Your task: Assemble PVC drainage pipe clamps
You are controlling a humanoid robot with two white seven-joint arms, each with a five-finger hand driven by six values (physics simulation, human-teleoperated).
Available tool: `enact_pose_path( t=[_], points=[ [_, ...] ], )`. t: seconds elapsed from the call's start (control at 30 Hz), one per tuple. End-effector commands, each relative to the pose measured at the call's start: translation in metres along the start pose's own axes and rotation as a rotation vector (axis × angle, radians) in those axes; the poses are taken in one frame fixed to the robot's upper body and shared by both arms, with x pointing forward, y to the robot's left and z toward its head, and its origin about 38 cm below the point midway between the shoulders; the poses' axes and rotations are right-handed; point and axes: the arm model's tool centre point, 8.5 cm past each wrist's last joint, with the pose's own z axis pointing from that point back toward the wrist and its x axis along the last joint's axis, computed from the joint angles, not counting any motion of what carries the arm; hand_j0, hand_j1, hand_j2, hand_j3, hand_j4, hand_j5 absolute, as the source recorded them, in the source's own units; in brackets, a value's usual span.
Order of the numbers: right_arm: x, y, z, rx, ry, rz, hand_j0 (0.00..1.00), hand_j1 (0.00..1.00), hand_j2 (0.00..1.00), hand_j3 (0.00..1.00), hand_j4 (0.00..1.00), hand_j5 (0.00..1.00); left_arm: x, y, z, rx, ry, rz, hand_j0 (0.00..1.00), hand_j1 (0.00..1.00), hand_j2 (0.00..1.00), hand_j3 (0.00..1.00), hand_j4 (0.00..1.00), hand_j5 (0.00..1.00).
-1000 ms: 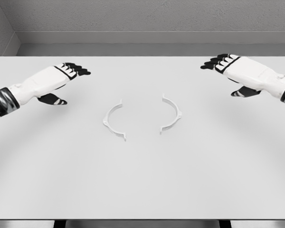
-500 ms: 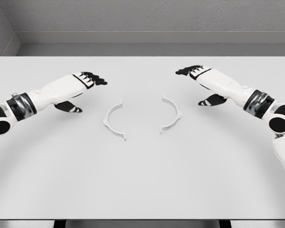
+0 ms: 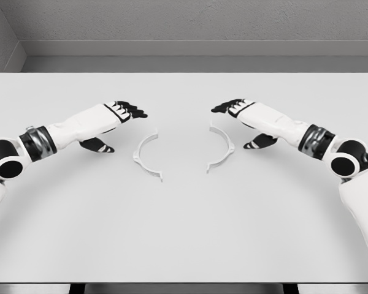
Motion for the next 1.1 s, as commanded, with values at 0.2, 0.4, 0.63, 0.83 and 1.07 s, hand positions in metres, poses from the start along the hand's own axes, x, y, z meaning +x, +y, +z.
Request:
enact_pose_path(
  t=[0.2,0.4,0.63,0.83,1.07],
  points=[
    [0.007,0.004,-0.009,-0.007,-0.021,-0.023,1.00,1.00,1.00,1.00,1.00,1.00,0.012,-0.003,-0.010,0.002,-0.037,0.007,1.00,1.00,1.00,1.00,1.00,1.00],
    [0.006,0.012,-0.013,0.004,-0.019,-0.043,1.00,1.00,1.00,1.00,1.00,1.00,0.018,-0.010,-0.016,-0.006,-0.055,0.018,1.00,1.00,1.00,1.00,1.00,1.00],
    [0.008,0.013,-0.018,0.000,-0.026,-0.052,1.00,1.00,1.00,1.00,1.00,1.00,0.021,-0.015,-0.015,-0.012,-0.060,0.025,1.00,1.00,1.00,1.00,1.00,1.00],
    [0.012,0.012,-0.024,0.000,-0.040,-0.050,1.00,1.00,1.00,1.00,1.00,1.00,0.026,-0.019,-0.020,-0.009,-0.070,0.034,1.00,1.00,1.00,1.00,1.00,1.00],
    [0.007,0.005,-0.019,-0.011,-0.030,-0.043,1.00,1.00,1.00,1.00,1.00,1.00,0.032,-0.019,-0.028,-0.002,-0.086,0.036,1.00,1.00,1.00,1.00,1.00,1.00]
  ],
)
